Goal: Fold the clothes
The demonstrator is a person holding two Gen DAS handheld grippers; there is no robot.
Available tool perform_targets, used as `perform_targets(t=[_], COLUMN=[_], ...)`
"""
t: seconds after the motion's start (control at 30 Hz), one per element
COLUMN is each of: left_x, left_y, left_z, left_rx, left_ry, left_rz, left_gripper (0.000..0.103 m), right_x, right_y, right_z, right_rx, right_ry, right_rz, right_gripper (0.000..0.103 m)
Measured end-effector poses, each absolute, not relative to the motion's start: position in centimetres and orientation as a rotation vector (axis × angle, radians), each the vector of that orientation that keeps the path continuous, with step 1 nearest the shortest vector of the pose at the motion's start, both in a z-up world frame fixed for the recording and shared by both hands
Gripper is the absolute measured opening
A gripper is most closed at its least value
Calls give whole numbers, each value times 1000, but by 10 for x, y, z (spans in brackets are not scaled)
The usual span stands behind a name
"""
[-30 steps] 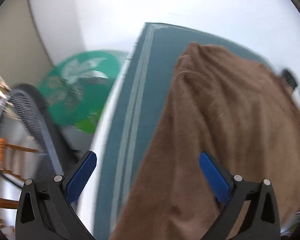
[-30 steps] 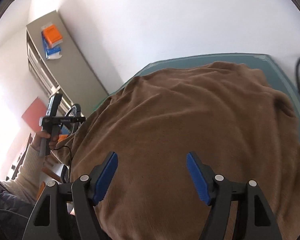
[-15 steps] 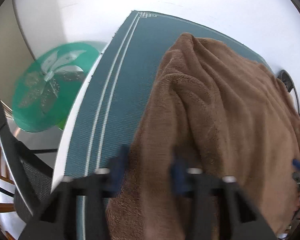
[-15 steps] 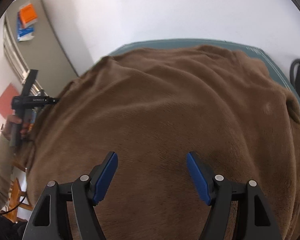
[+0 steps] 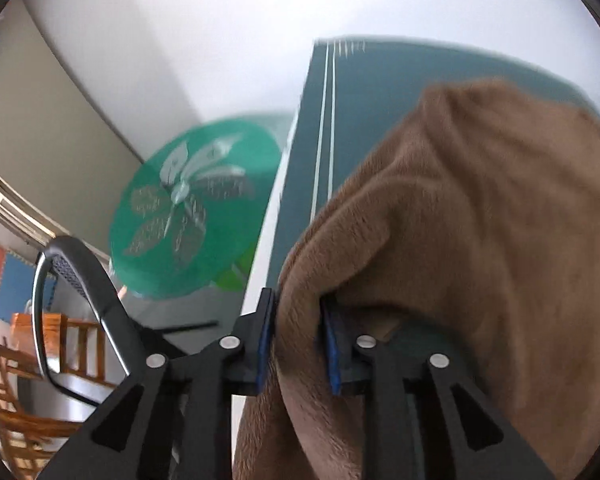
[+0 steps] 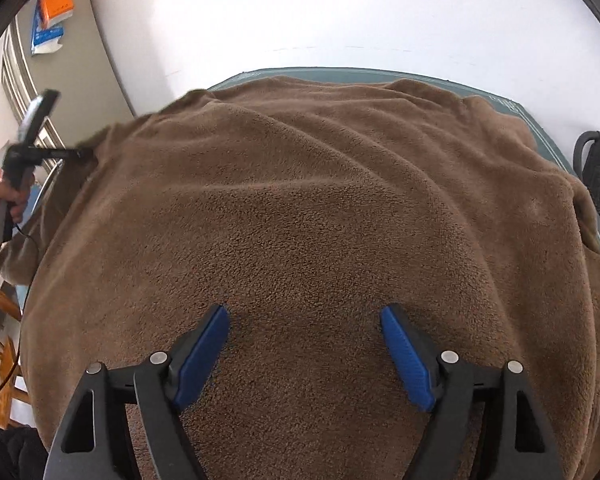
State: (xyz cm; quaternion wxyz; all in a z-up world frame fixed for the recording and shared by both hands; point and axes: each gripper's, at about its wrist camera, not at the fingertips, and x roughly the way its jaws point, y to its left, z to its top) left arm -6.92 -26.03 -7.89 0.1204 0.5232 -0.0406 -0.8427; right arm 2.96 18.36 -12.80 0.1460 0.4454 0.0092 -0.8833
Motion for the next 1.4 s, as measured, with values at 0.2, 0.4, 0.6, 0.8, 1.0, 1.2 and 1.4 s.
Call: perform_targets(t=[0.2, 0.4, 0.6, 0.8, 1.0, 1.2, 1.4], left_x=[-57, -87, -158, -194, -190, -186, -178], left_y=[-299, -300, -270, -245, -244, -253, -251], left_z=[-51, -26, -56, -97, -94, -101, -85], left_rx=[1518, 1436, 1603, 1701, 1621, 1602, 1531], left_ry=[214, 383, 453, 294, 264, 291, 322], left_rz=[-2553, -2621, -2628, -2594, -2576, -2563, -2609], left_gripper=[71, 77, 77, 58, 11, 15, 46], right_x=[30, 30, 29, 28, 28, 27, 25], right_y=[186, 185, 188, 187, 186, 186, 181], right_z=[-128, -125, -125, -126, -126, -127, -127], right_rx=[1273, 1266, 1256, 1254, 1256, 1258, 1261], right_ry=[1, -13, -46, -51, -44, -40, -15], right_rz=[-2538, -2531, -2528, -2527, -2529, -2530, -2519], right_gripper=[82, 85, 85, 85, 85, 85, 91])
